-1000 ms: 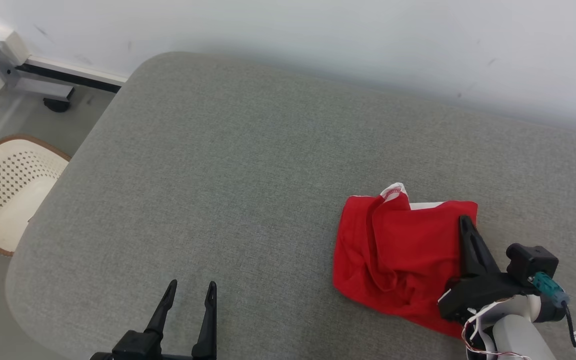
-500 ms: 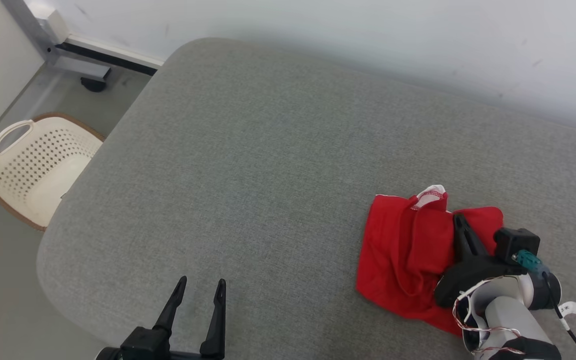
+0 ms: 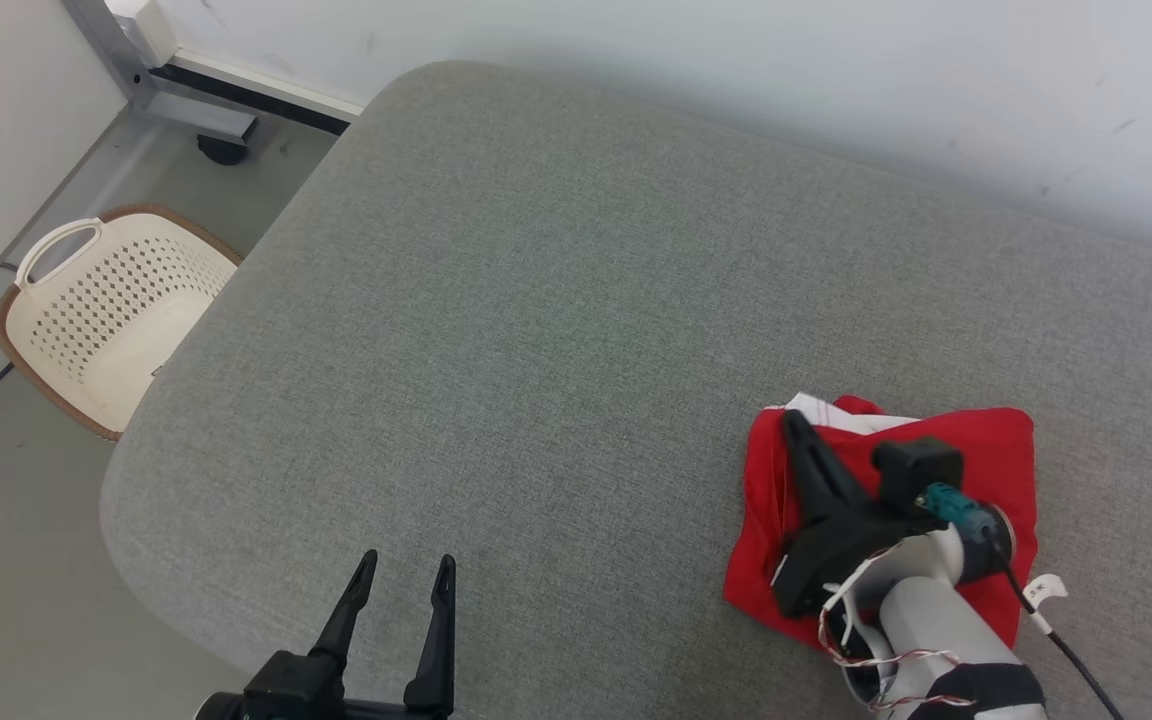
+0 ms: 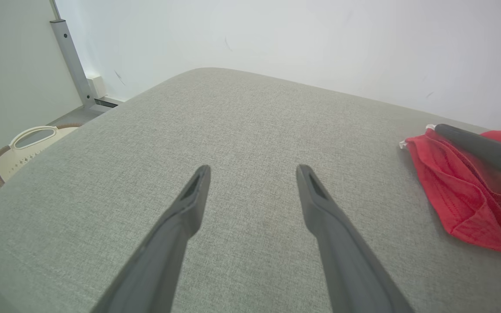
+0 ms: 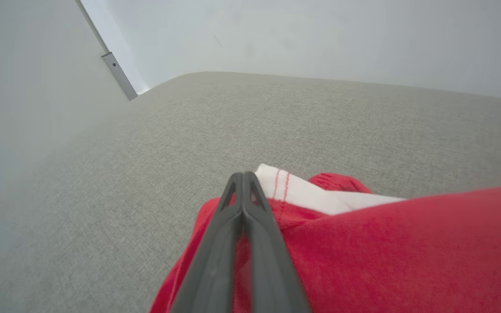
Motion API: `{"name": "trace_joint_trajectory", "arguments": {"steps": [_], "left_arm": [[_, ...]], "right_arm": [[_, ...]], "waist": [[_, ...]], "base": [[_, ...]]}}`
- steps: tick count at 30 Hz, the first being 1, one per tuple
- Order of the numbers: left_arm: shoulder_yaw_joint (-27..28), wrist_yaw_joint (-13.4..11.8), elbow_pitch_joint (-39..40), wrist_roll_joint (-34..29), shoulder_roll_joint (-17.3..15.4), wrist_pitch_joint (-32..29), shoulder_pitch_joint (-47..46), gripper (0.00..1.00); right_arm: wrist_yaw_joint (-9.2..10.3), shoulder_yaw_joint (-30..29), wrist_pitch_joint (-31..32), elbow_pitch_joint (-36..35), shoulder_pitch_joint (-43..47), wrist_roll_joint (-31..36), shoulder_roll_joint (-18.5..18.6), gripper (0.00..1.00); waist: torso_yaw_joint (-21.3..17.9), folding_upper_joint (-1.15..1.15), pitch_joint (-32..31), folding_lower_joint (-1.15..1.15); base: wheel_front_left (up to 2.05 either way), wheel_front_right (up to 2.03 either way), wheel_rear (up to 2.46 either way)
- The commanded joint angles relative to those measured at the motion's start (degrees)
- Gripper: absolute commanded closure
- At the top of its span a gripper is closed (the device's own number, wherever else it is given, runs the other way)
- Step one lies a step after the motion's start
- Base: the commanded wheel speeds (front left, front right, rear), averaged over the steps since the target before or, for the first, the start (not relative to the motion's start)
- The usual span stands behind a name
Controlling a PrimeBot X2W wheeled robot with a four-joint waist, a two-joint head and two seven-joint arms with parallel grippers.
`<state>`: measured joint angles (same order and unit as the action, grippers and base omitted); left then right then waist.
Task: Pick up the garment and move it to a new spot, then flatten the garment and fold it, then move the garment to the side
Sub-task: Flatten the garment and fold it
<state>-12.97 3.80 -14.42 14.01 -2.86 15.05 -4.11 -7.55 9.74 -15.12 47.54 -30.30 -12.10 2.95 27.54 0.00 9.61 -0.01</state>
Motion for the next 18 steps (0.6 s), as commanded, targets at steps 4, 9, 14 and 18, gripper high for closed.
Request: {"name": "trace_joint_trajectory", "arguments": {"steps": [4,9,14,18], "left_arm": [[-0.54,-0.23,-0.32,0.68,-0.04,0.18,-0.99,0.00],[-0.39,-0.40,-0.41,0.79,-0.03,0.18,-0.68,0.00],[0.76,-0.56,-0.29,0.11,-0.04,0.18,0.54,0.00],[1.46,-0.39,0.10,-0.20,-0.03,0.18,0.92,0.00]], "right_arm": [[0.11,5.51,0.03,-1.03,1.86,-3.91,-0.04,1.00],[0.11,8.96,0.02,-2.87,2.48,-7.11,-0.03,1.00],[0.11,7.19,0.02,-9.23,4.35,-7.60,-0.07,1.00],[0.11,3.33,0.03,-17.23,7.77,-4.32,-0.05,1.00]], "waist": [[0.01,0.00,0.07,0.01],[-0.32,0.00,-0.30,0.01],[-1.87,0.00,-1.43,0.01],[-3.82,0.00,-2.36,0.01]], "base": [[0.00,0.00,0.00],[0.00,0.00,0.00],[0.00,0.00,0.00],[0.00,0.00,0.00]]}}
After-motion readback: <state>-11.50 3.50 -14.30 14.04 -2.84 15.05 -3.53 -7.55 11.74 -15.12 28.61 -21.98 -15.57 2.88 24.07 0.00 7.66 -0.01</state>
